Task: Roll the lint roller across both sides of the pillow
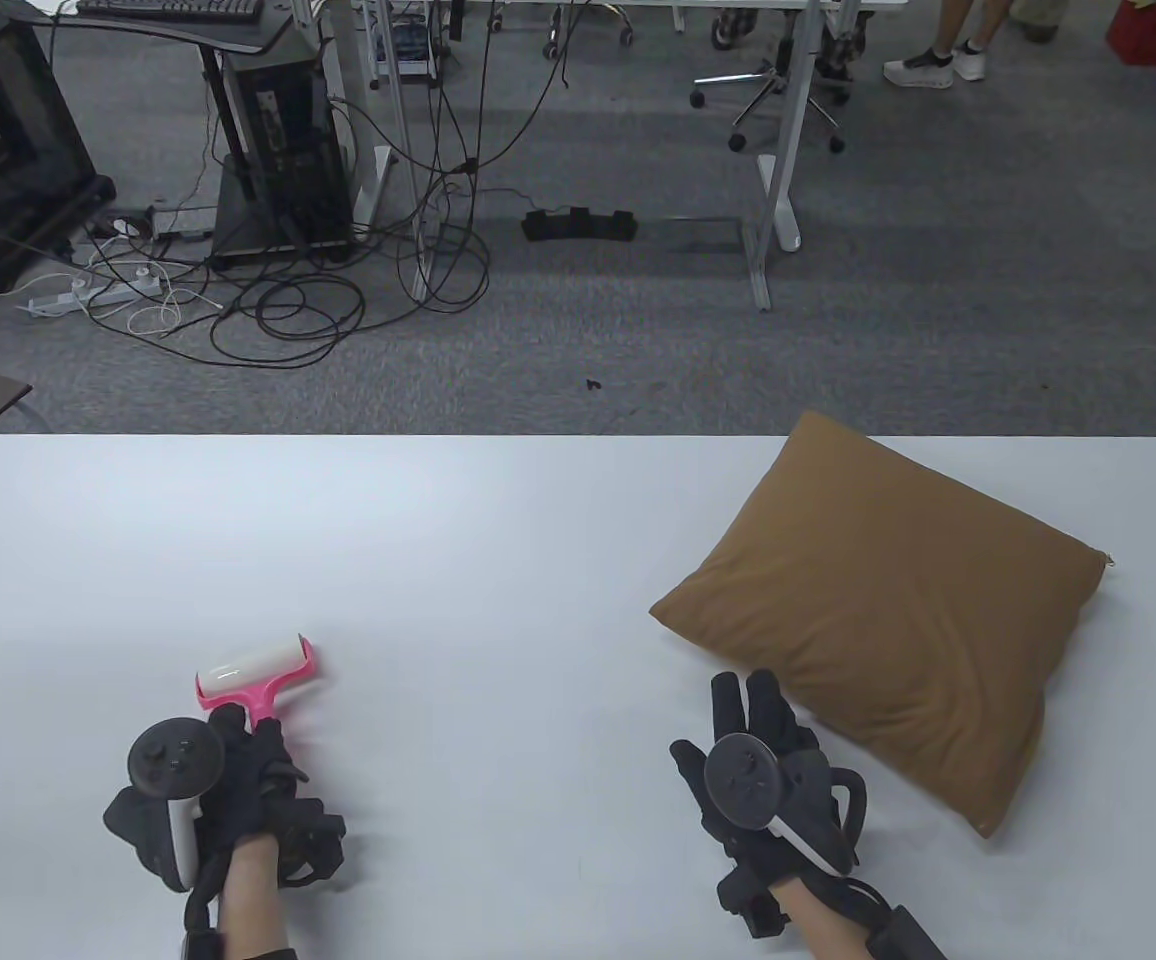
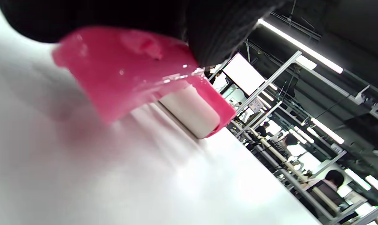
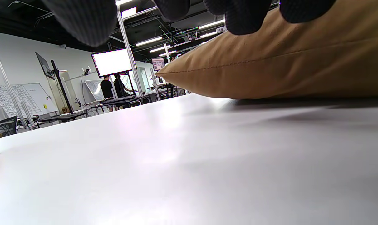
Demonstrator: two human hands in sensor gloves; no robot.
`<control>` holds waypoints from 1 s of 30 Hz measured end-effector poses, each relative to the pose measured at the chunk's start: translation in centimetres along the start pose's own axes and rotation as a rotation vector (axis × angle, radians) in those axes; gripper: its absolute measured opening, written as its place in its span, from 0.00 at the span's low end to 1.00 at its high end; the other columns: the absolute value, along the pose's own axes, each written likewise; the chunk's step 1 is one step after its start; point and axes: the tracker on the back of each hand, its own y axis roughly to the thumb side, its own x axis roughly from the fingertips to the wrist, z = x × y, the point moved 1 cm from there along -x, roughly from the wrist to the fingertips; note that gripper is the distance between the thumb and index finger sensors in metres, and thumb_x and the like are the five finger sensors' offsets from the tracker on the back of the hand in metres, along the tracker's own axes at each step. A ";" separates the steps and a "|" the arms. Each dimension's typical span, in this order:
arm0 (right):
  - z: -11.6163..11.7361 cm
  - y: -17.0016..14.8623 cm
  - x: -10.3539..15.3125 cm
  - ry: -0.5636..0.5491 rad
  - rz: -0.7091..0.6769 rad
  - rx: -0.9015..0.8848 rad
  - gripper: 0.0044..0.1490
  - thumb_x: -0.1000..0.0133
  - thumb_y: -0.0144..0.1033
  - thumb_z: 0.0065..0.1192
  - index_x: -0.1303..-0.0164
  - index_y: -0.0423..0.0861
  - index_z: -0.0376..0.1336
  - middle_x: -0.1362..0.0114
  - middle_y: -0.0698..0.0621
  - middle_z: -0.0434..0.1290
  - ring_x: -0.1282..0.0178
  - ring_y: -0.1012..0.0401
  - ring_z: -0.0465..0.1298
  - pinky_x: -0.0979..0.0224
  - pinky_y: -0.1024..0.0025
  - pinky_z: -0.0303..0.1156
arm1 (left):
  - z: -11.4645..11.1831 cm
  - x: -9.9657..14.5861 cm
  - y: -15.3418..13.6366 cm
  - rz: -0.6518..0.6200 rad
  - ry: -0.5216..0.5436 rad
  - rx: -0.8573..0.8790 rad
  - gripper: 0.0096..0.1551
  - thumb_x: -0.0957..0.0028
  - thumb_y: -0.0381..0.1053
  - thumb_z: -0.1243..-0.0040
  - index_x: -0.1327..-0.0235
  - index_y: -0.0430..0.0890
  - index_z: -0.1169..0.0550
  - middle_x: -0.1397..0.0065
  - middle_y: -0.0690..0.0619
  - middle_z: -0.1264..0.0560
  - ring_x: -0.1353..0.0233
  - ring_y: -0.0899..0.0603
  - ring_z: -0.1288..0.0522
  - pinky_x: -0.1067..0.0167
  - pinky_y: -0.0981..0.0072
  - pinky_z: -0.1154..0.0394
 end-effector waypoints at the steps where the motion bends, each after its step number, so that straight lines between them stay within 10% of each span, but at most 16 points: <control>1: 0.0 0.0 0.0 0.001 -0.001 0.001 0.48 0.36 0.56 0.46 0.16 0.38 0.41 0.16 0.24 0.40 0.22 0.32 0.56 0.32 0.27 0.57 | -0.1 0.0 0.0 0.008 0.000 -0.024 0.34 0.49 0.48 0.35 0.31 0.34 0.28 0.38 0.37 0.20 0.44 0.33 0.22 0.44 0.34 0.32; 13: 0.1 0.4 0.1 0.007 -0.015 0.008 0.48 0.36 0.56 0.46 0.16 0.38 0.41 0.15 0.25 0.41 0.21 0.32 0.56 0.32 0.27 0.56 | -0.2 0.6 0.5 -0.004 -0.037 0.002 0.48 0.47 0.60 0.39 0.22 0.36 0.41 0.22 0.35 0.40 0.28 0.26 0.42 0.34 0.29 0.48; 23: 0.5 1.5 0.2 -0.007 -0.065 0.053 0.50 0.37 0.58 0.45 0.16 0.45 0.33 0.12 0.35 0.36 0.16 0.37 0.45 0.27 0.30 0.47 | -3.7 8.0 9.9 -0.697 -0.129 -0.166 0.50 0.48 0.69 0.46 0.19 0.49 0.49 0.14 0.48 0.54 0.17 0.33 0.60 0.31 0.28 0.54; 30: 1.0 2.2 -0.1 0.037 -0.043 0.062 0.50 0.37 0.60 0.42 0.16 0.47 0.30 0.12 0.35 0.33 0.16 0.37 0.40 0.27 0.30 0.43 | -8.4 12.5 13.5 -0.918 -0.272 -0.330 0.53 0.49 0.73 0.50 0.18 0.52 0.54 0.14 0.50 0.59 0.16 0.36 0.65 0.29 0.28 0.58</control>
